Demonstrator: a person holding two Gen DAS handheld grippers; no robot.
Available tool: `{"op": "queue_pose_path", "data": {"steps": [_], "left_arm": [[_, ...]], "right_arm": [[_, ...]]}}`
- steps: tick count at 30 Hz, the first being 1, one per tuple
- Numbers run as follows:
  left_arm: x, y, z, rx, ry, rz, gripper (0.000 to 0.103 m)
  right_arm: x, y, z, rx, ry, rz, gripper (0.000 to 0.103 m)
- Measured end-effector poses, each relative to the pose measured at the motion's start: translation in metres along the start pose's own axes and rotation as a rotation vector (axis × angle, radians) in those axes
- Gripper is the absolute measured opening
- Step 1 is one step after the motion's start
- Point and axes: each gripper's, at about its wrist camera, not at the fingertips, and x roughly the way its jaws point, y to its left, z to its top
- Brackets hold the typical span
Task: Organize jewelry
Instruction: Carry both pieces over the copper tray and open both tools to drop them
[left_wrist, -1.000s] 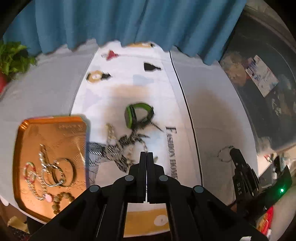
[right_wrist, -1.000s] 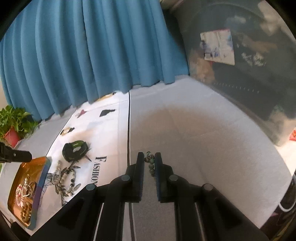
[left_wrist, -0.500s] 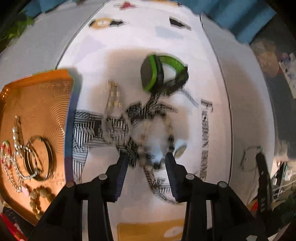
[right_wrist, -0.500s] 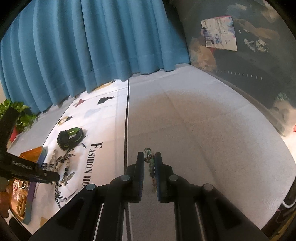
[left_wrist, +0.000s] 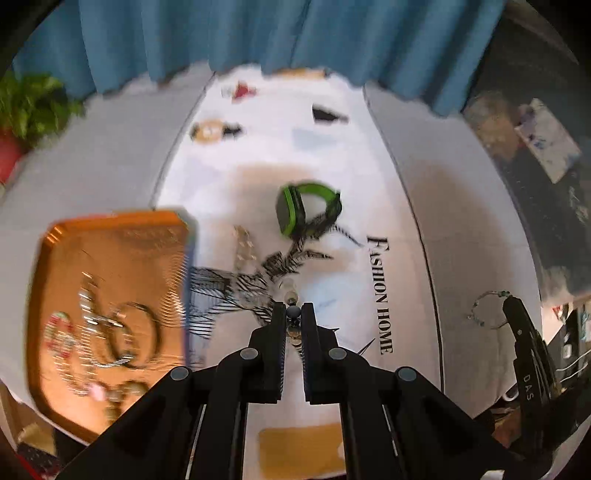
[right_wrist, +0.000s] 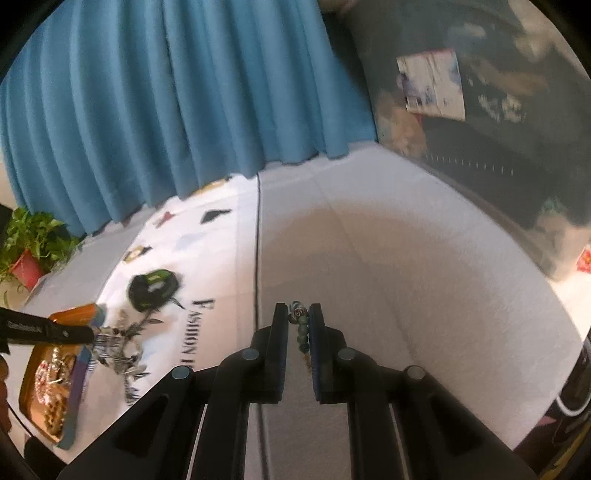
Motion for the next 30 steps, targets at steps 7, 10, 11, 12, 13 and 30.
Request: {"op": "queue_pose_path", "data": {"steps": [7, 10, 11, 12, 13, 30], "left_arm": [[-0.055, 0.015, -0.019, 0.036, -0.118, 0.013, 0.005], [-0.065, 0.027, -0.025, 0.033, -0.128, -0.006, 0.005], [-0.070, 0.029, -0.028, 0.034, -0.134, -0.007, 0.005], [-0.076, 0.035, -0.031, 0.034, -0.144, -0.006, 0.005], [-0.080, 0.041, -0.034, 0.032, -0.151, -0.009, 0.005], [-0.107, 0.185, -0.051, -0.123, -0.206, 0.041, 0.005]], "right_arm": [[-0.034, 0.028, -0.003, -0.060, -0.002, 0.029, 0.012], [-0.045, 0.042, -0.003, -0.084, 0.004, 0.043, 0.012], [-0.049, 0.049, -0.003, -0.096, 0.005, 0.052, 0.012], [-0.053, 0.058, -0.003, -0.111, 0.006, 0.063, 0.012], [-0.056, 0.066, -0.003, -0.122, 0.006, 0.075, 0.012], [-0.061, 0.250, -0.014, -0.385, 0.085, 0.423, 0.012]]}}
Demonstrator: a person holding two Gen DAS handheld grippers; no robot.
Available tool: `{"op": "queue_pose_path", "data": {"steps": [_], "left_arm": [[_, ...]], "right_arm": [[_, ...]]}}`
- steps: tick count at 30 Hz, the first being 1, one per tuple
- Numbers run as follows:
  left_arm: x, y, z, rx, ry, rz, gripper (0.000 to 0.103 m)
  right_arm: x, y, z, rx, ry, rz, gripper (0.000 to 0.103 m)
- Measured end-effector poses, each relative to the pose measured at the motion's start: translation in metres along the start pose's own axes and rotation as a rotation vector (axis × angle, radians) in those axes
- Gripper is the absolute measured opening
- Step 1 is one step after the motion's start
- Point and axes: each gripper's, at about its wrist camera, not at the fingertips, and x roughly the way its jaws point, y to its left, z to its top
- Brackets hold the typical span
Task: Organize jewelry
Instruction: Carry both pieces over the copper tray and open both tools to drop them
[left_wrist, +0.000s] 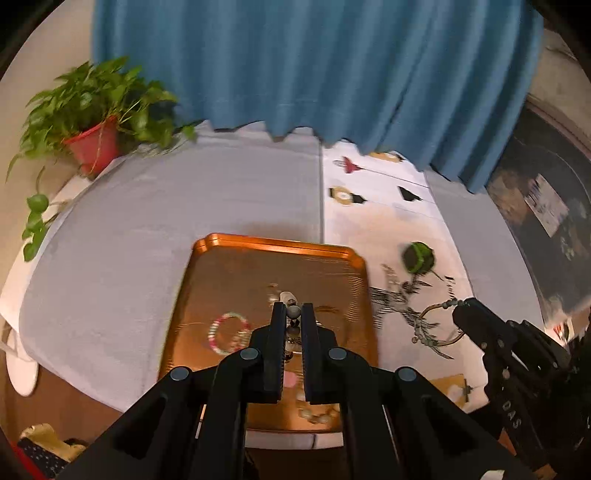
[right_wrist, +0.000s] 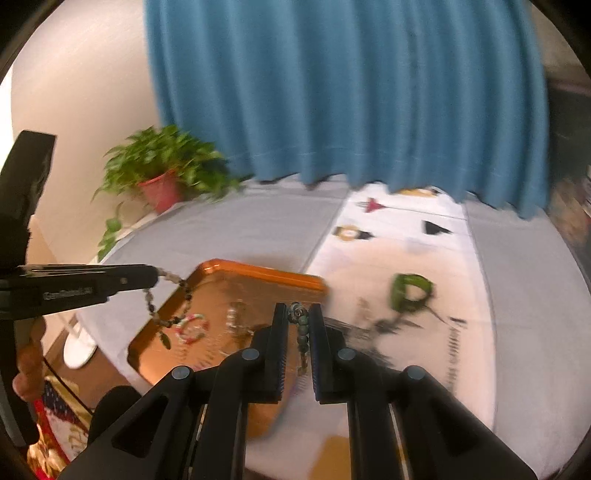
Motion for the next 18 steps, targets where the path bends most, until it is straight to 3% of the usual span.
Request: {"op": "queue_pose_path", "data": {"steps": [12, 13, 14, 15, 16, 17, 18], "left_arm": [[0.045, 0.027, -0.004, -0.007, 0.080, 0.015, 0.007], [0.050, 0.027, -0.006, -0.001, 0.097, 0.034, 0.012], [0.053, 0.027, -0.007, 0.005, 0.108, 0.052, 0.032], [0.056, 0.027, -0.009, 0.017, 0.123, 0.091, 0.051], [0.055, 0.027, -0.011, 0.028, 0.126, 0.131, 0.086], [0.052, 0.027, -0.014, 0.033, 0.109, 0.151, 0.094], [0.046, 0.026, -0.019, 0.043, 0.078, 0.169, 0.094]], "right_arm": [[0.056, 0.036, -0.008, -0.073, 0.101, 0.077, 0.013], [0.063, 0.039, -0.012, -0.078, 0.125, 0.112, 0.018], [0.067, 0.041, -0.014, -0.083, 0.149, 0.134, 0.028], [0.073, 0.044, -0.018, -0.089, 0.188, 0.144, 0.057], [0.075, 0.045, -0.021, -0.087, 0.200, 0.143, 0.073], [0.071, 0.045, -0.025, -0.079, 0.191, 0.146, 0.073], [0.066, 0.045, -0.030, -0.076, 0.181, 0.151, 0.073]]}}
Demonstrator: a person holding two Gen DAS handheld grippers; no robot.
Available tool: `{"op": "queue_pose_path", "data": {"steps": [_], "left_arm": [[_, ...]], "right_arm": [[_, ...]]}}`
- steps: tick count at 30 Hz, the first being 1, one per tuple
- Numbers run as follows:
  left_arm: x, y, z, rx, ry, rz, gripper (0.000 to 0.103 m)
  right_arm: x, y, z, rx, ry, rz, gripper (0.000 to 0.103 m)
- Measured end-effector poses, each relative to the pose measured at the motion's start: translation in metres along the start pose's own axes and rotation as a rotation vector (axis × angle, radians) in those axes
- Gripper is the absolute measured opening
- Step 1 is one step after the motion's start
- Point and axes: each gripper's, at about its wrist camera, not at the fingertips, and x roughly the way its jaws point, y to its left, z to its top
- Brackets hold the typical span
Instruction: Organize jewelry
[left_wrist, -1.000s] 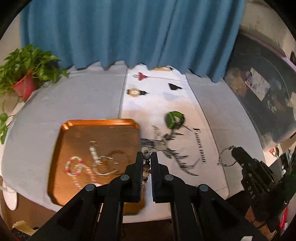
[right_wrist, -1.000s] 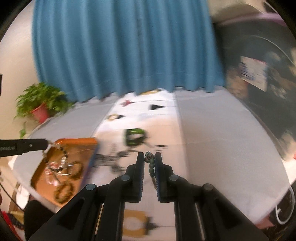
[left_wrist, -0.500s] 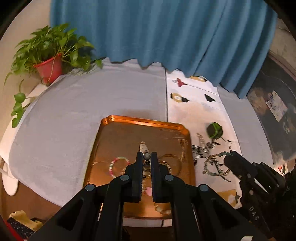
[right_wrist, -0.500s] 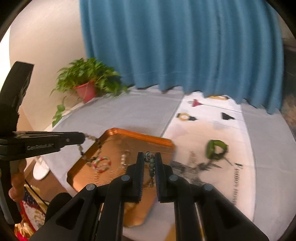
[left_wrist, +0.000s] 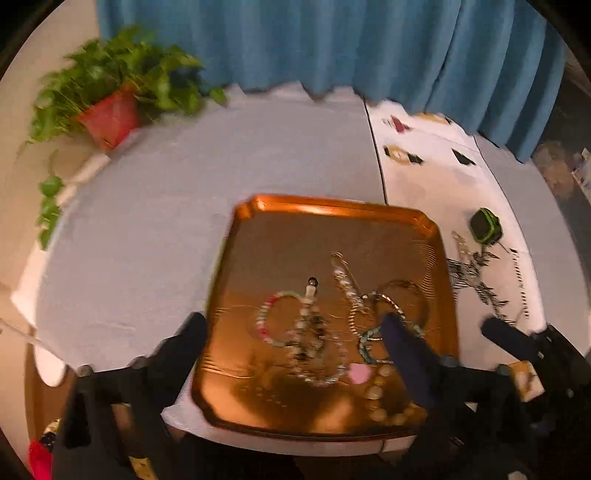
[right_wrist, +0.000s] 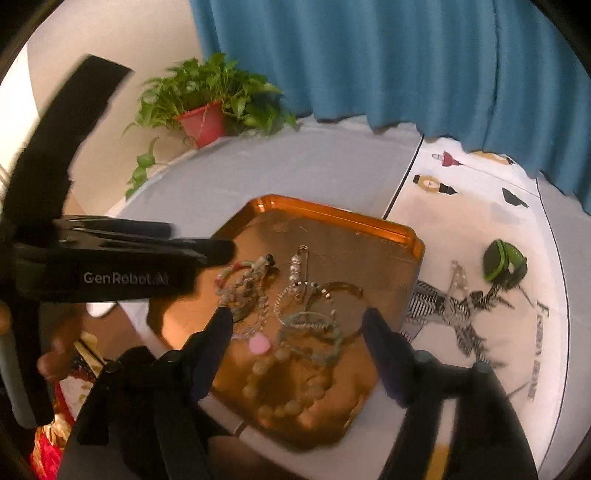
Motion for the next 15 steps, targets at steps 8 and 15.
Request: {"op": "queue_pose_path", "data": {"steps": [8, 15], "left_arm": [[-0.041, -0.009, -0.066, 0.002, 0.010, -0.008, 0.095], [-0.070, -0.028, -0.090, -0.002, 0.007, -0.040, 0.095]], "right_arm": [[-0.071, -0.026, -0.068, 0.094, -0.019, -0.147, 0.073], [-0.122, -0.064, -0.083, 0.258, -0.097, -0.226, 0.073]]}}
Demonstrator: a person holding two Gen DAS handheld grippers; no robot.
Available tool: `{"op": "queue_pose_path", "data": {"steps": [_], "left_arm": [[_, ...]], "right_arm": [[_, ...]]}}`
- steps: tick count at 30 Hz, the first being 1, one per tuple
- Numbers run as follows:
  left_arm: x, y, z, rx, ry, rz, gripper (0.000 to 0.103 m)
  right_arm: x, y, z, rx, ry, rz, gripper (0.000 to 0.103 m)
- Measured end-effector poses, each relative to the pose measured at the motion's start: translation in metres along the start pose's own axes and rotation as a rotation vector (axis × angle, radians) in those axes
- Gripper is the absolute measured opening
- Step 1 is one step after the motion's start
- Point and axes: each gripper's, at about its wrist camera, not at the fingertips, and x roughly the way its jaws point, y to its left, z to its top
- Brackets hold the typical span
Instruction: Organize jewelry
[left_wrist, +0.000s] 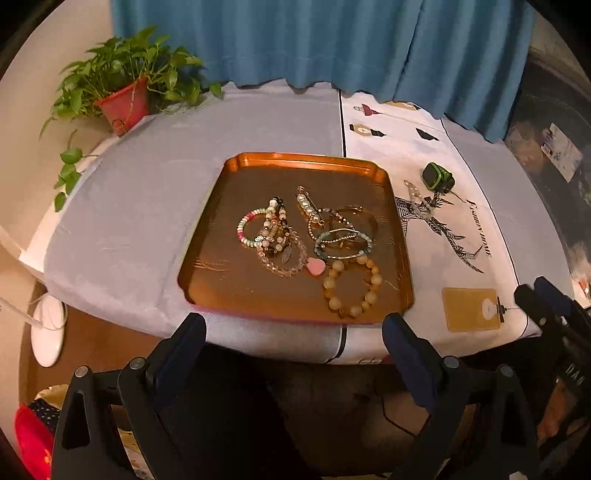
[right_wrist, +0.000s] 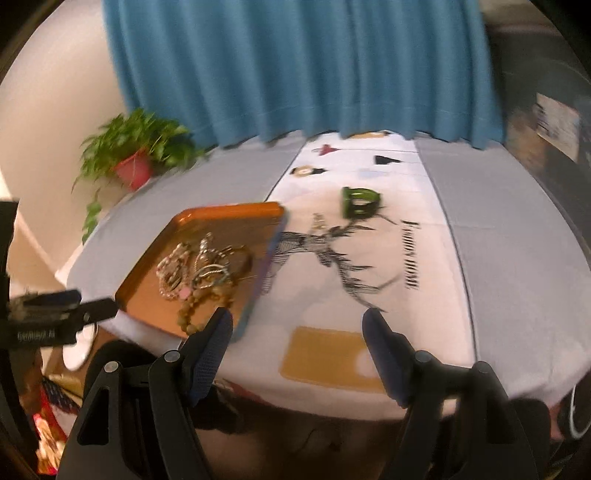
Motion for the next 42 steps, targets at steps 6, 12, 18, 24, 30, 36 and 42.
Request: {"op": "queue_pose_path", "data": {"steps": [6, 12, 18, 24, 30, 36, 42], "left_arm": [[-0.011, 0.000, -0.004, -0.016, -0.012, 0.011, 0.095], [0.002, 0.002, 0.009, -0.032, 0.005, 0.009, 0.095], [0.025, -0.008, 0.031, -0.014, 0.038, 0.005, 0.095], [0.042, -0.024, 0.058, -0.005, 0.047, -0.017, 0.095], [0.057, -0.025, 0.066, -0.018, 0.063, -0.005, 0.095], [0.068, -0.013, 0.064, -0.048, 0.092, 0.013, 0.095], [0.067, -0.010, 0.065, -0.061, 0.092, 0.014, 0.094]], "right_arm": [[-0.012, -0.008, 0.000, 0.015, -0.031, -0.010, 0.073], [0.005, -0.020, 0.013, 0.009, -0.032, -0.037, 0.073], [0.052, -0.043, 0.037, -0.015, -0.006, -0.101, 0.073], [0.114, -0.058, 0.060, -0.063, 0.059, -0.101, 0.073], [0.164, -0.044, 0.068, -0.074, 0.106, -0.044, 0.052], [0.203, -0.024, 0.073, -0.172, 0.112, -0.099, 0.027], [0.188, -0.012, 0.066, -0.262, 0.121, -0.149, 0.006]]}}
